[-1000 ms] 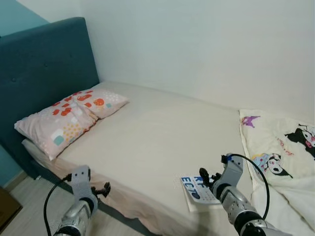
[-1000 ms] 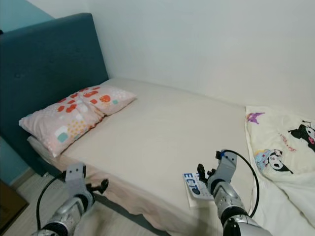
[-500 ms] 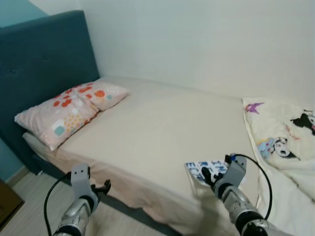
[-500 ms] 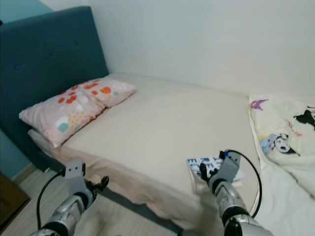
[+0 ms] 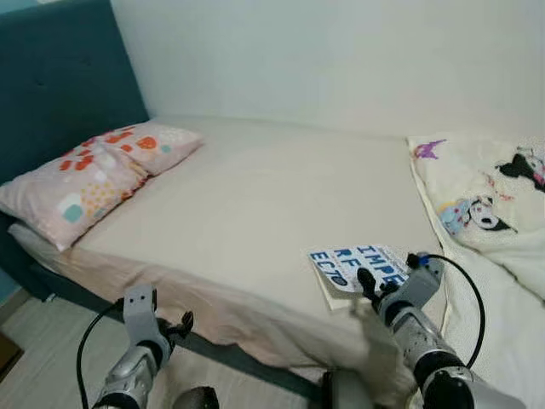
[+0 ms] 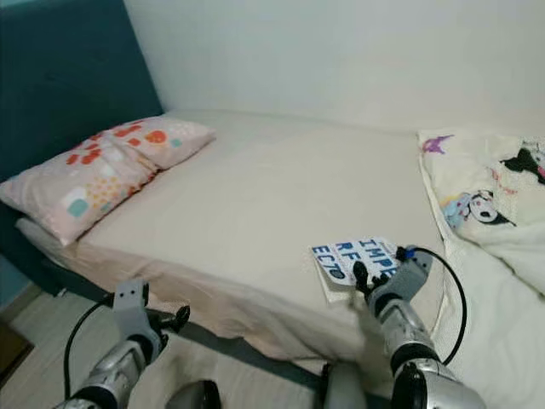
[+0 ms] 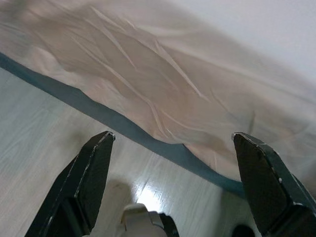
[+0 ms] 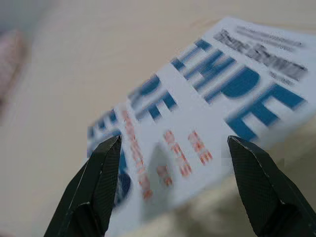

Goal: Clean up the room

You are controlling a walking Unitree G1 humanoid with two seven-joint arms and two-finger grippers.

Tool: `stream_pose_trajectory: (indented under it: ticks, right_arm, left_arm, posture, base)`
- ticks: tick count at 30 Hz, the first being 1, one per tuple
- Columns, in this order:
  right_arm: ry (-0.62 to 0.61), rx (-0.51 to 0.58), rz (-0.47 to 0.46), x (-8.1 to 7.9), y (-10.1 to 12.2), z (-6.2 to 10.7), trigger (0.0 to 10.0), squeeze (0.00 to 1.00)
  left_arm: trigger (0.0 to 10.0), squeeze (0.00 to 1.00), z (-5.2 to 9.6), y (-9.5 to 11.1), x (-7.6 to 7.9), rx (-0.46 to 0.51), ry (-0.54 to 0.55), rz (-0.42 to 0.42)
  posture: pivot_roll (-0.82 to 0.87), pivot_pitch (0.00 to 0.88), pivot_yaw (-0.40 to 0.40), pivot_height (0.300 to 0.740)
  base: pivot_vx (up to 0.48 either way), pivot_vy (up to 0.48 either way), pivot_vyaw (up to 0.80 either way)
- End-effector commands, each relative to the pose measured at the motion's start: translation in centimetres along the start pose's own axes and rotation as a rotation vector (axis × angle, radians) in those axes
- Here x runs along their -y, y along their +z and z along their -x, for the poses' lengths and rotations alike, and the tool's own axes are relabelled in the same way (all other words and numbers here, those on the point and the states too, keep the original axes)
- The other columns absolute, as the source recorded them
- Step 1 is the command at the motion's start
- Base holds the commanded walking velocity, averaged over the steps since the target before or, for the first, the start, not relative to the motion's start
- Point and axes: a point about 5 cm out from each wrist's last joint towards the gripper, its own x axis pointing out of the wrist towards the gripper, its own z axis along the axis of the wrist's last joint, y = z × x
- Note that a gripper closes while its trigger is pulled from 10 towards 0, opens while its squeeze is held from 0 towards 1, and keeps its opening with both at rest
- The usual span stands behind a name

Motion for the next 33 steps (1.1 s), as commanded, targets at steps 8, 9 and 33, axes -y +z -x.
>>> stream_pose_trajectory:
  ticks: [8, 9, 33]
  right_arm:
    - [0.128, 0.087, -0.076, -1.8, 1.6, -0.6, 10.0, 0.00]
    - [0.134, 0.113, -0.095, -2.0, 2.2, -0.8, 10.0, 0.00]
    - [-0.232, 0.105, -0.445, 2.9, 0.7, 0.8, 10.0, 0.00]
  left_arm:
    - [10.0, 0.00, 0.7, -0.5, -1.4, -0.017, 0.014, -0.031]
    - [10.0, 0.00, 1.2, -1.1, -1.7, -0.033, 0.011, -0.044]
    - [10.0, 0.00, 3.2, -3.2, -2.8, -0.079, -0.078, -0.163]
  posture:
    - [-0.07, 0.099, 0.058, 0.516]
    - [-0.04, 0.156, 0.063, 0.516]
    - [0.00, 0.249, 0.092, 0.516]
  base:
    - [0.000, 0.000, 0.00]
    - [0.000, 0.000, 0.00]
    - [0.000, 0.000, 0.00]
